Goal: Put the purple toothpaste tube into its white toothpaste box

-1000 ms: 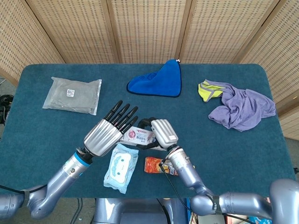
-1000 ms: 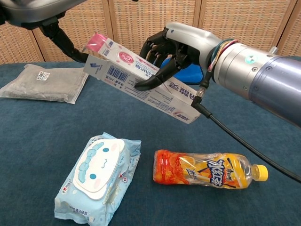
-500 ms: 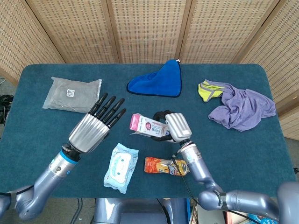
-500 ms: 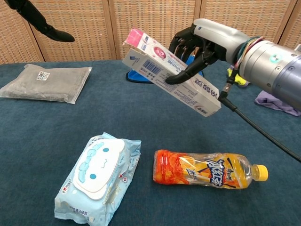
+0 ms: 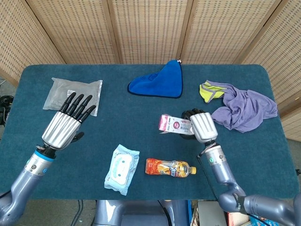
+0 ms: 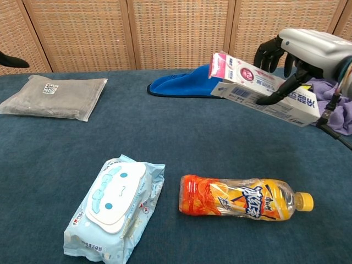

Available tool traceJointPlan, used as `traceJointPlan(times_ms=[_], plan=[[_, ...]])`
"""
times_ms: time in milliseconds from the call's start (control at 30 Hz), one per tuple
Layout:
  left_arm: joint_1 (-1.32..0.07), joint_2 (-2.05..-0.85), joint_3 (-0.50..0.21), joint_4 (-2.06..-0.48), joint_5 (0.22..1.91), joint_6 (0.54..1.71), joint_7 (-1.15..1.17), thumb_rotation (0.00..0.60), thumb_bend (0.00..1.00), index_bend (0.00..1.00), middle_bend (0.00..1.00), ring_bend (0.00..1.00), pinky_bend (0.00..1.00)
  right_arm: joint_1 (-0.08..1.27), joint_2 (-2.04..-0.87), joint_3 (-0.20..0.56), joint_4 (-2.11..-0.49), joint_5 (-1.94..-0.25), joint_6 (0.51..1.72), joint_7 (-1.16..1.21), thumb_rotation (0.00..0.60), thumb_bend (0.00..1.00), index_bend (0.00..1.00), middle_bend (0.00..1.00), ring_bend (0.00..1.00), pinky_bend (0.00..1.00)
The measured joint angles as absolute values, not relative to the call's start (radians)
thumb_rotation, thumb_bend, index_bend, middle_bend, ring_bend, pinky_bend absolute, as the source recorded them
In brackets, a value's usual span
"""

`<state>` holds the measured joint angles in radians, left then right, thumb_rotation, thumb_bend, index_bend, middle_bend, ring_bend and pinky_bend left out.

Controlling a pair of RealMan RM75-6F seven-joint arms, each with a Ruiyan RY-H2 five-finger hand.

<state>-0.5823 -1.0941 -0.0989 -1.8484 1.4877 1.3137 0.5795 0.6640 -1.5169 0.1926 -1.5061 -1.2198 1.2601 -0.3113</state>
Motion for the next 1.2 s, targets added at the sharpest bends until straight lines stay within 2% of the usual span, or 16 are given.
traceJointPlan(times_ms=[267, 567, 667, 733, 800, 900, 1000, 1067, 1200], plan=[[-0.508, -1.101, -0.053, -1.782, 1.557, 1.378, 0.464, 0.600, 0.15, 0.14, 0.00, 0.00, 0.02, 0.606, -1.495, 0.130, -1.465, -1.285, 1.312, -0.369, 0.600, 0.13, 0.58, 0.51, 0.40, 0.47], [-0.449, -1.124, -0.019, -1.715, 1.615, 1.429, 0.401, 0.600, 0.15, 0.14, 0.00, 0.00, 0.01, 0.552, -1.507, 0.087, -1.406, -1.255, 1.277, -0.401, 0.600, 0.13, 0.58, 0.50, 0.40, 0.47], [-0.437, -1.133, -0.016, -1.693, 1.621, 1.434, 0.387, 0.600, 0.15, 0.14, 0.00, 0.00, 0.00, 0.543, -1.517, 0.083, -1.384, -1.247, 1.264, -0.412, 0.600, 0.13, 0.58, 0.46, 0.40, 0.45], [-0.429, -1.138, -0.015, -1.683, 1.623, 1.438, 0.376, 0.600, 0.15, 0.14, 0.00, 0.00, 0.00, 0.538, -1.524, 0.082, -1.369, -1.239, 1.253, -0.423, 0.600, 0.13, 0.56, 0.40, 0.34, 0.40], [-0.423, -1.141, -0.015, -1.677, 1.625, 1.440, 0.366, 0.600, 0.15, 0.14, 0.00, 0.00, 0.00, 0.532, -1.528, 0.080, -1.361, -1.229, 1.237, -0.423, 0.600, 0.13, 0.48, 0.27, 0.20, 0.32], [-0.415, -1.147, -0.017, -1.666, 1.628, 1.442, 0.350, 0.600, 0.15, 0.14, 0.00, 0.00, 0.00, 0.528, -1.525, 0.077, -1.361, -1.219, 1.210, -0.419, 0.600, 0.13, 0.34, 0.12, 0.05, 0.21], [-0.408, -1.153, -0.018, -1.657, 1.631, 1.443, 0.337, 0.600, 0.15, 0.14, 0.00, 0.00, 0.00, 0.524, -1.521, 0.075, -1.363, -1.213, 1.183, -0.405, 0.600, 0.13, 0.26, 0.03, 0.00, 0.14], [-0.404, -1.157, -0.019, -1.652, 1.632, 1.443, 0.328, 0.600, 0.15, 0.14, 0.00, 0.00, 0.00, 0.522, -1.520, 0.075, -1.363, -1.215, 1.171, -0.383, 0.600, 0.13, 0.21, 0.00, 0.00, 0.11], [-0.395, -1.162, -0.021, -1.644, 1.633, 1.446, 0.309, 0.600, 0.15, 0.14, 0.00, 0.00, 0.00, 0.516, -1.522, 0.074, -1.361, -1.233, 1.164, -0.330, 0.600, 0.11, 0.05, 0.00, 0.00, 0.02]])
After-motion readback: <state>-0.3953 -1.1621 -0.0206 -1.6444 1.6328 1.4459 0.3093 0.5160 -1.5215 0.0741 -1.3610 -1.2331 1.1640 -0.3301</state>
